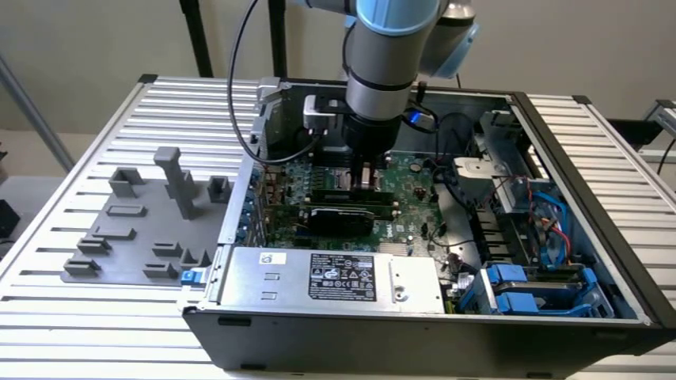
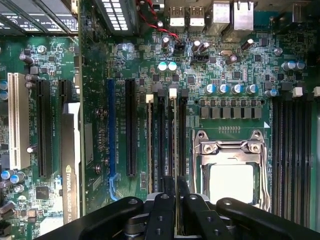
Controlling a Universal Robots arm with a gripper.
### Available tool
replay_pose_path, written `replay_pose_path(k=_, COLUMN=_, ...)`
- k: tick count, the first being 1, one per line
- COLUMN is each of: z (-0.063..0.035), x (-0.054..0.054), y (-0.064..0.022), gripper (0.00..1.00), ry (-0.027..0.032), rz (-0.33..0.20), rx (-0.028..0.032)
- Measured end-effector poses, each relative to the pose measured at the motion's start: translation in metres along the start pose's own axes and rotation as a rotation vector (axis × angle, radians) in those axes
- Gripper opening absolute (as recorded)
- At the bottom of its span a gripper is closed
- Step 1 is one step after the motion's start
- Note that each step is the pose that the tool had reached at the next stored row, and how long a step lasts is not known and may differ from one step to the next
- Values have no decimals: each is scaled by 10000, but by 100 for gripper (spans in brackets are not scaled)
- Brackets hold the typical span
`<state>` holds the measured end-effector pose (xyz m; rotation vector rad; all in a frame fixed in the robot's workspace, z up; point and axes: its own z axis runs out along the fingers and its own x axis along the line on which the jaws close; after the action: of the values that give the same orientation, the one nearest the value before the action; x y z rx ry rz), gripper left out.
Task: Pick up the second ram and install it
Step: 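Insert the second ram into the second slot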
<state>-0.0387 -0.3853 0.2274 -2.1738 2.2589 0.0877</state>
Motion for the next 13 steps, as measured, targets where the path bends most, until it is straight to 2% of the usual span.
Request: replay_pose_path(k=13, z=29, x=-8, y=7, gripper=13, ry=-1, rz=2, rx=2)
